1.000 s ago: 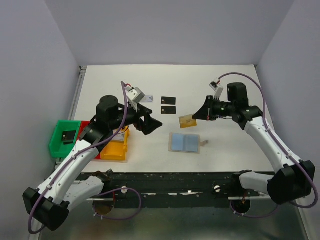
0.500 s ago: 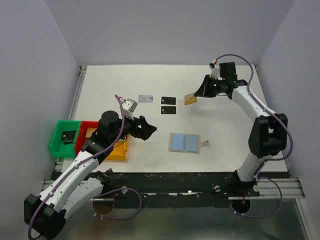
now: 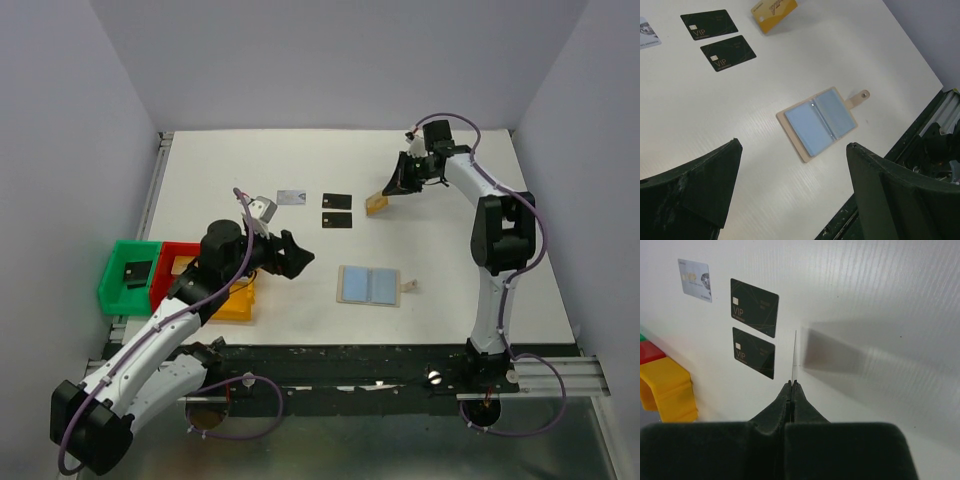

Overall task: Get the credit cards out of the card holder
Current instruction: Place the credit card at the center of the board.

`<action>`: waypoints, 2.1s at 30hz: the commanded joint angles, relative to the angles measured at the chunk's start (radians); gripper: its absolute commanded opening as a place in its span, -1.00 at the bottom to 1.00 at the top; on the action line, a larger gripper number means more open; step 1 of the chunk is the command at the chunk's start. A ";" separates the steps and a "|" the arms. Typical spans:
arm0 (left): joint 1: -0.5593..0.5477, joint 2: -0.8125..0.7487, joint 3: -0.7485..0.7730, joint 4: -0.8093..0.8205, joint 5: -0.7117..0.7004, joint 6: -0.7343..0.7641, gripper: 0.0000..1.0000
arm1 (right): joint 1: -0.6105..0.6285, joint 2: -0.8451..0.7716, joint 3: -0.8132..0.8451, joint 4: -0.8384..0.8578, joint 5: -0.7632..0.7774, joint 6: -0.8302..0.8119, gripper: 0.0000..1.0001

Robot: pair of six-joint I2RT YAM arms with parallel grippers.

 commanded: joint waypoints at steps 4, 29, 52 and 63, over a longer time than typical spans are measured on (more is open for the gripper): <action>-0.001 0.056 0.011 0.028 0.021 -0.008 0.97 | -0.016 0.084 0.119 -0.091 -0.082 -0.013 -0.99; -0.001 0.095 -0.001 0.063 0.056 -0.031 0.97 | -0.062 0.229 0.259 -0.183 -0.161 0.024 -0.93; -0.003 0.084 -0.010 0.060 0.017 -0.026 0.98 | -0.122 0.125 0.167 -0.177 -0.018 0.033 -0.36; -0.032 0.095 0.010 -0.077 -0.270 -0.020 0.99 | 0.106 -0.467 -0.323 0.104 0.618 0.000 -0.25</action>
